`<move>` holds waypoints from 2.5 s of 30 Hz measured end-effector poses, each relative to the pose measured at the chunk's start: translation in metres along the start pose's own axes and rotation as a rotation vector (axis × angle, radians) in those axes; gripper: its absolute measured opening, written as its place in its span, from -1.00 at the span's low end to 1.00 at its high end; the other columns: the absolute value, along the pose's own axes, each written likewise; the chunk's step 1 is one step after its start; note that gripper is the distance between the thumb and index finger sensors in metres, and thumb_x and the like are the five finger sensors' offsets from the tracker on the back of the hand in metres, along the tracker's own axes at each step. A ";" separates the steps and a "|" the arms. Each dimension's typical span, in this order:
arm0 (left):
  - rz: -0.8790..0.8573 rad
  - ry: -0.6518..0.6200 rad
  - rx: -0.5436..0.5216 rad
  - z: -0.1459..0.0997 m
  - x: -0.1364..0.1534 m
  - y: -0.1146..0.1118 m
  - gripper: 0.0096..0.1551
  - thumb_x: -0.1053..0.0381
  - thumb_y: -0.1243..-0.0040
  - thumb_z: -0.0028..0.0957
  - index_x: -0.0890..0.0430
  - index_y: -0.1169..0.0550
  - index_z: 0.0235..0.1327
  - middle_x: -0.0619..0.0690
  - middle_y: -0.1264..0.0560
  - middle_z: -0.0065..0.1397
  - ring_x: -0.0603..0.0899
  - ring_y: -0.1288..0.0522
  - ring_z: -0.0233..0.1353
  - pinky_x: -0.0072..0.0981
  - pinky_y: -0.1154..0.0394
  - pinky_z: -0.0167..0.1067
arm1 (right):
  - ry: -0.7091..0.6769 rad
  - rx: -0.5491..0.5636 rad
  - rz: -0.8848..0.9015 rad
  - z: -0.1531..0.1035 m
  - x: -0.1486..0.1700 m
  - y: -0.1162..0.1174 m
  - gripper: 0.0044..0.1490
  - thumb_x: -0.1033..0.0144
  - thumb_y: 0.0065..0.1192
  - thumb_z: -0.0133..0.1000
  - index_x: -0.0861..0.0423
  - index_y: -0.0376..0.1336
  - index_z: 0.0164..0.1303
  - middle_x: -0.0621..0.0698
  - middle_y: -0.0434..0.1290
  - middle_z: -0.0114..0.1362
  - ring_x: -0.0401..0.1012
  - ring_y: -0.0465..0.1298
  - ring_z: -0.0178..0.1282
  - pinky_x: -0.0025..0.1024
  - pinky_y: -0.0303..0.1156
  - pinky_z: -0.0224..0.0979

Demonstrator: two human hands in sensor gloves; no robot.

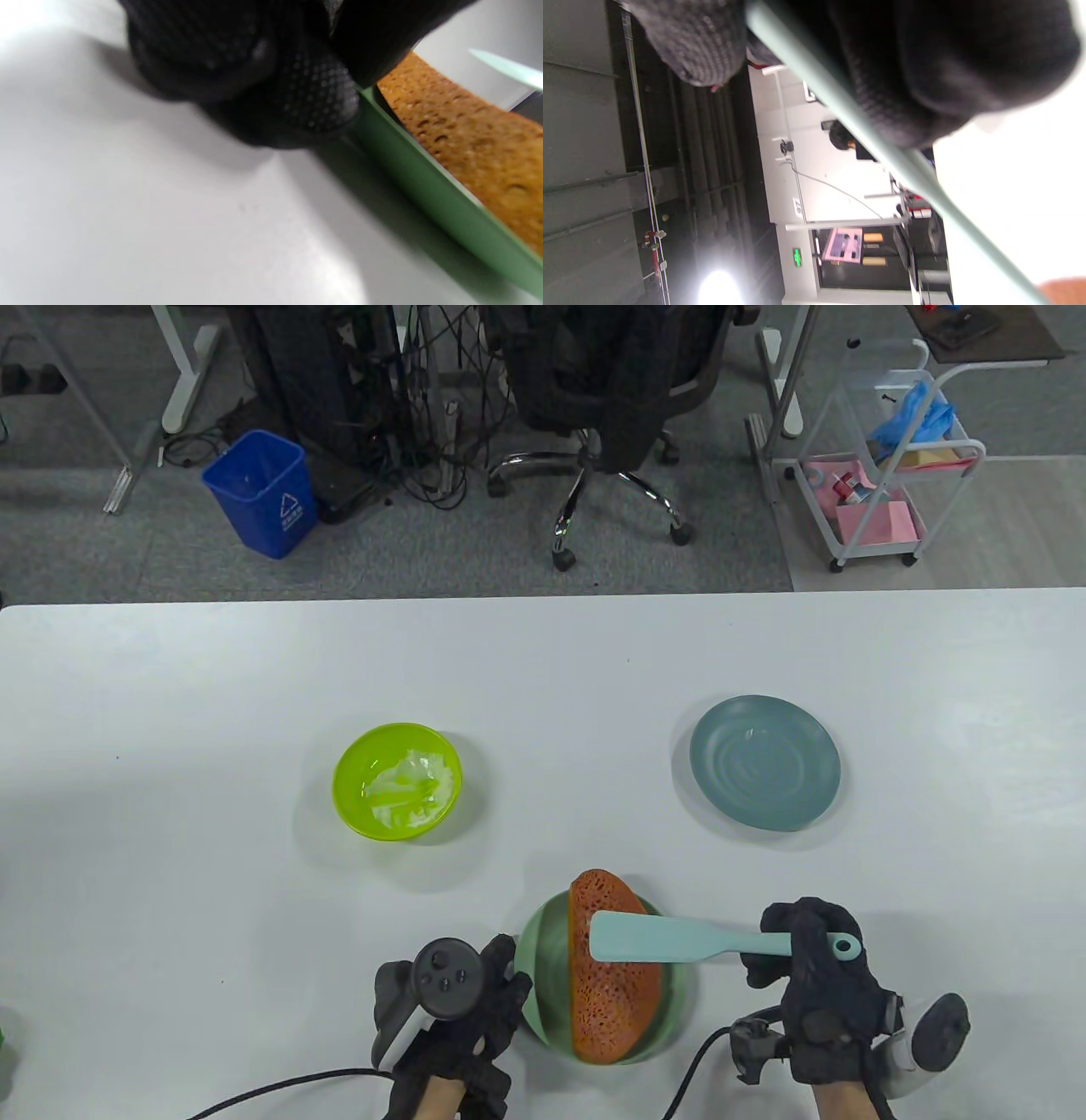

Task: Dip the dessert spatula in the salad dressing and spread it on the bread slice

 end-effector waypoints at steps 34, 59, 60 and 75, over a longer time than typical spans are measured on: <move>-0.003 0.000 -0.001 0.000 0.000 0.000 -0.30 -0.09 -0.26 0.28 0.28 -0.42 0.54 -0.08 -0.72 -0.08 -0.08 -0.79 -0.31 -0.37 -0.76 -0.31 | -0.106 0.141 -0.155 -0.012 -0.028 -0.013 -0.57 0.06 0.28 0.23 0.08 0.29 0.16 0.25 0.42 0.22 0.24 0.56 -0.17 -0.07 0.55 -0.24; -0.003 -0.004 0.001 0.000 0.000 0.000 -0.33 -0.08 -0.25 0.28 0.26 -0.43 0.53 -0.08 -0.71 -0.08 -0.08 -0.78 -0.31 -0.36 -0.76 -0.31 | -0.086 -0.046 -0.133 -0.012 -0.017 0.012 -0.54 0.05 0.30 0.21 0.13 0.31 0.12 0.27 0.47 0.13 0.20 0.62 -0.29 -0.15 0.61 -0.37; -0.003 -0.004 0.001 0.000 0.000 0.000 -0.33 -0.08 -0.25 0.28 0.27 -0.44 0.52 -0.08 -0.71 -0.08 -0.08 -0.79 -0.31 -0.36 -0.76 -0.31 | -0.093 -0.044 -0.146 -0.013 -0.019 0.012 -0.54 0.05 0.30 0.21 0.13 0.31 0.12 0.26 0.46 0.14 0.20 0.62 -0.27 -0.13 0.60 -0.36; -0.003 -0.004 0.001 0.000 0.000 0.000 -0.33 -0.08 -0.25 0.28 0.27 -0.44 0.53 -0.07 -0.71 -0.08 -0.07 -0.78 -0.31 -0.35 -0.75 -0.31 | -0.169 0.077 -0.218 -0.015 -0.043 -0.007 -0.57 0.07 0.27 0.24 0.11 0.30 0.13 0.25 0.44 0.16 0.21 0.57 -0.24 -0.09 0.54 -0.32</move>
Point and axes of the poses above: the tracker on the back of each hand, its own x axis roughly to the little-finger side, its own z axis roughly from the wrist to the fingertips, y = z × x, the point moved 2 cm from there along z, roughly from the wrist to the fingertips
